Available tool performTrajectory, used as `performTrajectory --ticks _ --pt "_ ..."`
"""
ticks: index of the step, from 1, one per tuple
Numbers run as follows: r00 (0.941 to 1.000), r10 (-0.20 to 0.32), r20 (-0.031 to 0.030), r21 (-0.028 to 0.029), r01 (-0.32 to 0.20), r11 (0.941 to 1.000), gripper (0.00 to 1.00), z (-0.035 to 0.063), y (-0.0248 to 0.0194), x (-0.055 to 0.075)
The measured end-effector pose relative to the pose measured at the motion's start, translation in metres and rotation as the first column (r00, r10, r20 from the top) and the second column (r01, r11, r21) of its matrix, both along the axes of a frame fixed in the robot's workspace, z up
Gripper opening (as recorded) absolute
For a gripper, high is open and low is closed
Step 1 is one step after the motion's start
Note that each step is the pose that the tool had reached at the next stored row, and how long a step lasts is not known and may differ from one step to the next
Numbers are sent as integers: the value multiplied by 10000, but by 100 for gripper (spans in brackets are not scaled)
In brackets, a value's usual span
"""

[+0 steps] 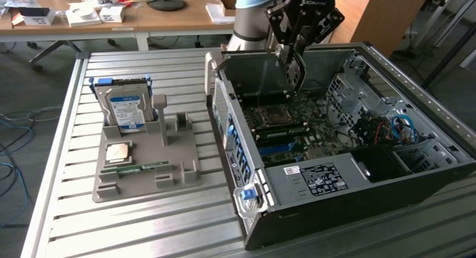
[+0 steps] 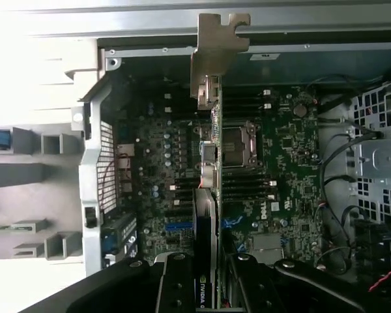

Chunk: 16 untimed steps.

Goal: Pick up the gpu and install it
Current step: 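Pick up the gpu and move the gpu toward the slot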

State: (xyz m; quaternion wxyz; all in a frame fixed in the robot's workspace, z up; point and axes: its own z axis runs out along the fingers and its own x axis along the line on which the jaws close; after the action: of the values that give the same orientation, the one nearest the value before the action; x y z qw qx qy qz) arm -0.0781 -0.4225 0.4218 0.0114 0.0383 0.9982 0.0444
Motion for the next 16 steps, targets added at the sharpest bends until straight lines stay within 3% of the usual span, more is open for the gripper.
performTrajectory --ticks 16 --pt "10000 1 -1 7 -1 10000 26 0 0 439"
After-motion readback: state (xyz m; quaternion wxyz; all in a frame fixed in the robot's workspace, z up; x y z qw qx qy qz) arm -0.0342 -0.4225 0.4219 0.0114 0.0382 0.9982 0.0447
